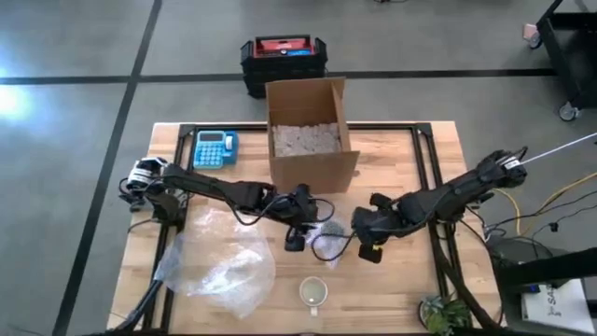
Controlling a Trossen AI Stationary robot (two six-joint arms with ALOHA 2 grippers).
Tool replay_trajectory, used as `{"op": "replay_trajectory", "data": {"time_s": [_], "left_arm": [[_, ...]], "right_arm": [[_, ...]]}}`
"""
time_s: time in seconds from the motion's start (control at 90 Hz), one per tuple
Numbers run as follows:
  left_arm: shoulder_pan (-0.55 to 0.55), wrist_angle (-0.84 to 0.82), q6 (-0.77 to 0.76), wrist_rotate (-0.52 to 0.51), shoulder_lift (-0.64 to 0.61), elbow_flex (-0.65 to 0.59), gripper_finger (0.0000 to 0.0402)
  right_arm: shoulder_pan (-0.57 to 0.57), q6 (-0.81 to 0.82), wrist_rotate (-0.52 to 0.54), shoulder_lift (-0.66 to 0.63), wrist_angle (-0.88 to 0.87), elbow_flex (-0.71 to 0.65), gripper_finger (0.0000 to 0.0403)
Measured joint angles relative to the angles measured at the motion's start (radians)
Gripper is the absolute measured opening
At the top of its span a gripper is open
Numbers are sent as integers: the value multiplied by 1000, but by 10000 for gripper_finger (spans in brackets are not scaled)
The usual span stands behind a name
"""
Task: Wrap mug
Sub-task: Put the wrapped purple mug into the box
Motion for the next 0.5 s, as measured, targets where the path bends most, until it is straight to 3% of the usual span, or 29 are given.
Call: {"op": "replay_trajectory", "data": {"time_s": [0.1,0.211,0.5], "left_arm": [[-26,-97,-89,1,-1,-17,170],[-62,-45,-110,2,-3,-95,203],[-81,556,-115,-47,6,-367,224]], "right_arm": [[41,51,27,0,73,-81,64],[84,80,59,0,184,-154,99],[153,124,179,0,460,-284,163]]}}
